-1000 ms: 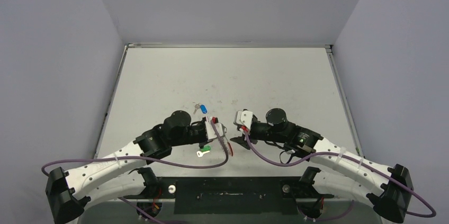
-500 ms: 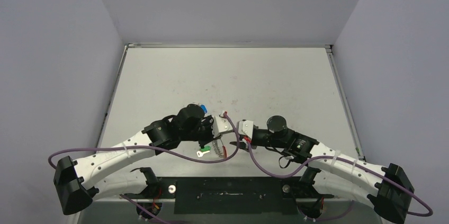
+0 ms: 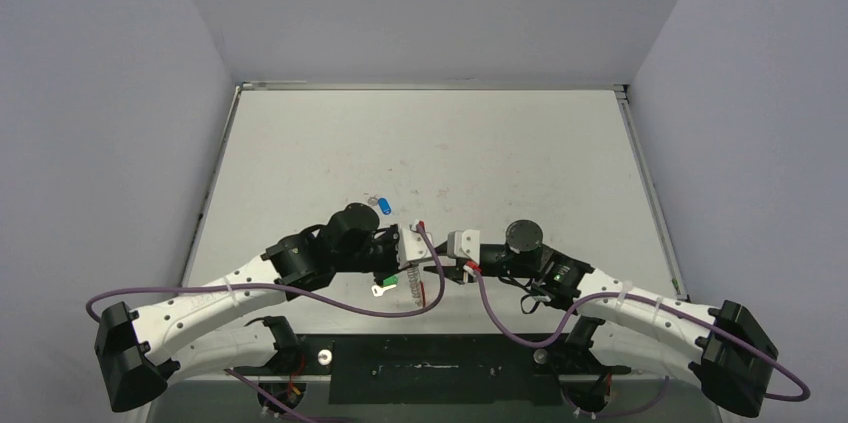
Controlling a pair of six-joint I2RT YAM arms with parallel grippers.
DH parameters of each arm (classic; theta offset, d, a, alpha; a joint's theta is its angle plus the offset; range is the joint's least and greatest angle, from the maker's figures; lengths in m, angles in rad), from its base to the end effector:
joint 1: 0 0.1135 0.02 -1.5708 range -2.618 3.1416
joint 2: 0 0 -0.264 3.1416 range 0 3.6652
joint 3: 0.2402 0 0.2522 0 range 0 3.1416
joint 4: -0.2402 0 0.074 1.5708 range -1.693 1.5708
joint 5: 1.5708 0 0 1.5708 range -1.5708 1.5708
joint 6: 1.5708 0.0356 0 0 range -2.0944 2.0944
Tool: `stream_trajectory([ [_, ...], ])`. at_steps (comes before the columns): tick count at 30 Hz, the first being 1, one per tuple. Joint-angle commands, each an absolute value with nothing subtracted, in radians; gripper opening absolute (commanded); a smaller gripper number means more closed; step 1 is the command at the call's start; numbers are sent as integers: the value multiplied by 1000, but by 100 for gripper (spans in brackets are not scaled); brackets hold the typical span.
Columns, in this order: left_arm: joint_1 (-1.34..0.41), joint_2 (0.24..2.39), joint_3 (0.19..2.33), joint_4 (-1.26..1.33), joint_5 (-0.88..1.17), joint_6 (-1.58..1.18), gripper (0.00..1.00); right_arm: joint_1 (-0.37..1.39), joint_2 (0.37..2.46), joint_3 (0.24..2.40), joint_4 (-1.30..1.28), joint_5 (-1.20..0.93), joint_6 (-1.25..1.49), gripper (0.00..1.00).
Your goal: Put the keys on the keyring
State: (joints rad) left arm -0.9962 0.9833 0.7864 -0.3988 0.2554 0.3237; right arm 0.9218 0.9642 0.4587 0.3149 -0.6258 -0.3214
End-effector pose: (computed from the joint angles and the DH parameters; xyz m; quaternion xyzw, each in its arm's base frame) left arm 0.1095 -0.1857 0.2833 0.5844 0.6557 -0.2595 0.4015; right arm 0.1126 0.1830 0.2448 -0.5866 0.4824 0.4059 0.5084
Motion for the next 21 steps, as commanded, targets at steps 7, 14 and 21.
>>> stream_trajectory([
  [7, -1012, 951, 781, -296, 314, 354, 0, 928, 1007, 468, 389, -667, -338, 28],
  [14, -1019, 954, 787, -299, 318, 357, 0, 934, 1032, 476, 390, -675, -345, 13],
  [21, -1020, 953, 783, -307, 310, 350, 0, 933, 1013, 491, 339, -663, -353, 0],
])
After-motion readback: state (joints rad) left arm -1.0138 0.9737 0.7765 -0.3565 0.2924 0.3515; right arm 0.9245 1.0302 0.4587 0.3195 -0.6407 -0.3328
